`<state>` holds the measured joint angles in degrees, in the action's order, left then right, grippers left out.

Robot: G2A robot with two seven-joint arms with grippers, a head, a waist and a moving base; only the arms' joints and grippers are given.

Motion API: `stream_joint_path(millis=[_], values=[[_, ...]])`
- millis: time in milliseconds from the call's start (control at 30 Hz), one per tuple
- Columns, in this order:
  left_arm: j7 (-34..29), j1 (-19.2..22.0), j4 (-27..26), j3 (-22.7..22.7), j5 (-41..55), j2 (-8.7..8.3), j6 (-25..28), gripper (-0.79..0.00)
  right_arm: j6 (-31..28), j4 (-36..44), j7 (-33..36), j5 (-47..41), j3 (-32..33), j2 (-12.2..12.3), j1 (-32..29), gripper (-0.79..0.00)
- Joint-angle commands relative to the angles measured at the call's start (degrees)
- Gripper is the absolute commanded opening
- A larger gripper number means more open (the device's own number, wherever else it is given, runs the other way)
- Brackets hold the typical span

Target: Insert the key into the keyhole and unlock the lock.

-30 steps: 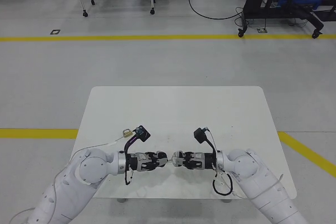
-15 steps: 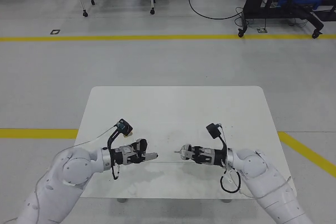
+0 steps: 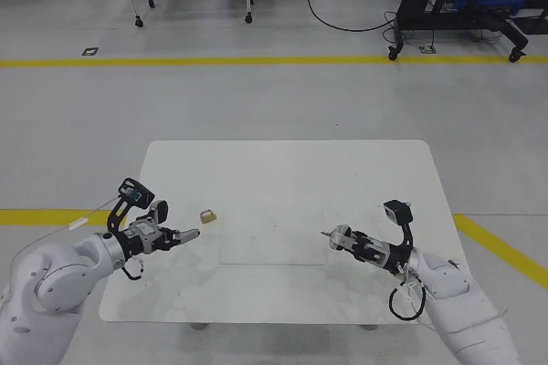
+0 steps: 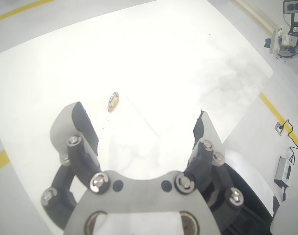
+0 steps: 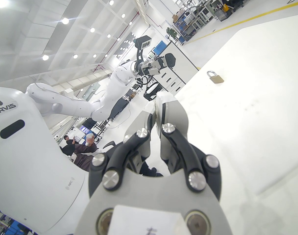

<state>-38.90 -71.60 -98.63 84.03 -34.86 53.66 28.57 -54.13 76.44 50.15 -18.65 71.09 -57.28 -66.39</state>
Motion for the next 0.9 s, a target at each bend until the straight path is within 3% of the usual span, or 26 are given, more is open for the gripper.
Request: stream_joint_path(millis=[0, 100, 200, 300, 467, 600, 700, 867], values=[[0.04, 0.0, 0.0, 0.01, 0.01, 0.0, 0.0, 0.0, 0.0, 0.0, 0.0, 0.0, 0.0, 0.0, 0.0, -0.785], [0.25, 0.04, -0.23, 0.08, -0.77, -0.02, -0.16, 0.0, 0.0, 0.0, 0.0, 0.0, 0.0, 0.0, 0.0, -0.785], [5.34, -0.29, -3.28, 0.12, -18.16, -0.21, -4.57, 0.0, 0.0, 0.0, 0.0, 0.0, 0.0, 0.0, 0.0, -0.785], [9.48, 0.53, -3.23, -0.43, -28.21, -0.47, -2.12, 0.0, 0.0, 0.0, 0.0, 0.0, 0.0, 0.0, 0.0, -0.785], [10.28, 8.89, 5.08, -7.67, -38.51, -0.3, 9.83, 0.0, 0.0, 0.0, 0.0, 0.0, 0.0, 0.0, 0.0, -0.785], [12.17, 16.93, 14.35, -15.02, -39.1, 1.17, 13.64, 0.0, 0.0, 0.0, 0.0, 0.0, 0.0, 0.0, 0.0, -0.785], [12.52, 21.33, 19.6, -19.59, -39.59, 2.46, 12.88, 0.0, 0.0, 0.0, 0.0, 0.0, 0.0, 0.0, 0.0, -0.785], [11.78, 26.63, 25.2, -25.64, -41.3, 4.46, 10.46, -0.068, 0.0, 0.0, 0.0, 0.0, 0.0, 0.0, 0.0, -0.785]])
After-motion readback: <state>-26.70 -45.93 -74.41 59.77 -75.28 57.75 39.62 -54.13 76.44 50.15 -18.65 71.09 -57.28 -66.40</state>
